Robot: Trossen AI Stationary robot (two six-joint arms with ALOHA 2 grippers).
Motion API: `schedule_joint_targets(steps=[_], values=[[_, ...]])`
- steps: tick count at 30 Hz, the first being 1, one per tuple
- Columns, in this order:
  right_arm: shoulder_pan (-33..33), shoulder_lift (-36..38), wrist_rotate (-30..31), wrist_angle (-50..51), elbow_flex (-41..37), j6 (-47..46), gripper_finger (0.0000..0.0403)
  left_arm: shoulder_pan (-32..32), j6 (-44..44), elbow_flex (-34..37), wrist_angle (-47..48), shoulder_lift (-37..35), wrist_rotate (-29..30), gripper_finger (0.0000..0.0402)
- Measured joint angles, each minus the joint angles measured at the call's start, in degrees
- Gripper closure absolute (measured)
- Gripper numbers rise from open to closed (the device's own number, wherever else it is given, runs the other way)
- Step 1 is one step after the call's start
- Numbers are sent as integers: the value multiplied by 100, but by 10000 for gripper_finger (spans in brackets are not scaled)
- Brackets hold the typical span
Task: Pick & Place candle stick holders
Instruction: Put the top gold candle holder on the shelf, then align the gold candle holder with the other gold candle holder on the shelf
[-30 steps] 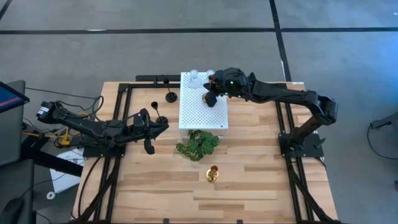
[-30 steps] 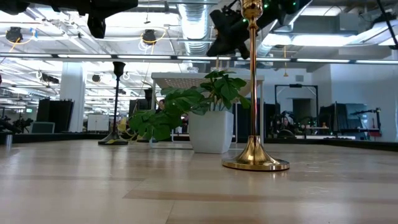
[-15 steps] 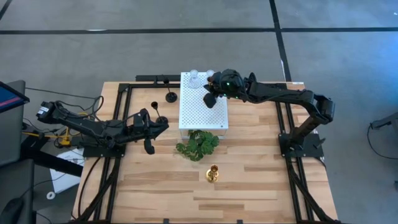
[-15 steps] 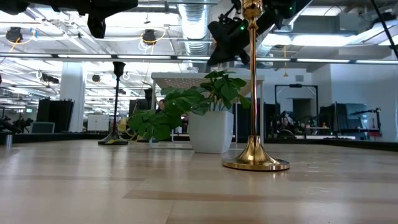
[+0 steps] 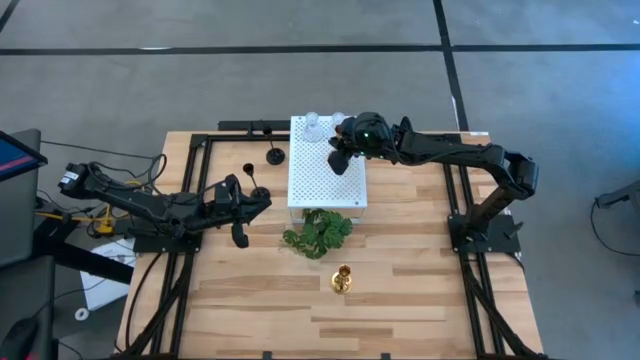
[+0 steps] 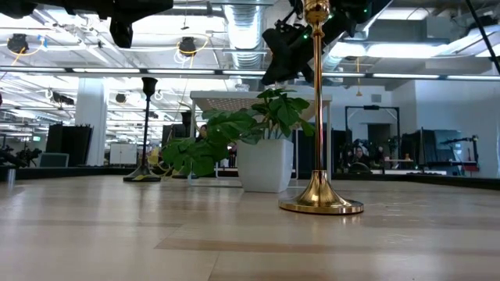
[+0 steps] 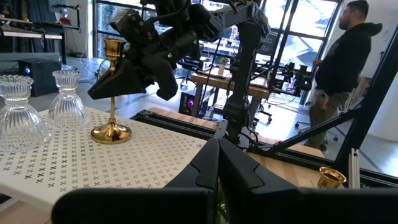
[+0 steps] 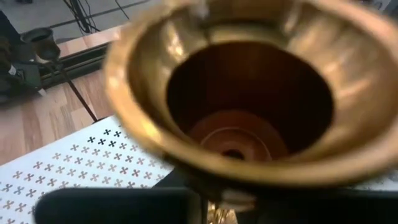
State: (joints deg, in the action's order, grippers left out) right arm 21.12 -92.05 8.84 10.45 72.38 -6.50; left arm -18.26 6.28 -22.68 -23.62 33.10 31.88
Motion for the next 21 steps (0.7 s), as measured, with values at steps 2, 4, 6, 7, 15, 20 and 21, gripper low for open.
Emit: schedule_joint_targets(steps=[2,4,6,7,15,20,21], values=[[0,2,0,19,0,2,349,0,0,0,0,0,1,394],[0,2,0,58,0,2,336,0,0,0,0,0,0,394],[0,2,-2,55,0,2,321,0,0,0,0,0,0,394],[0,6,-2,67,0,2,311,0,0,0,0,0,0,394],[-24,300,-22,399,6,0,198,2,0,0,2,1,0,394],[-46,774,-14,1064,0,3,151,0,0,0,4,2,0,394],[-46,909,-15,1238,0,17,150,0,0,0,3,0,0,394]])
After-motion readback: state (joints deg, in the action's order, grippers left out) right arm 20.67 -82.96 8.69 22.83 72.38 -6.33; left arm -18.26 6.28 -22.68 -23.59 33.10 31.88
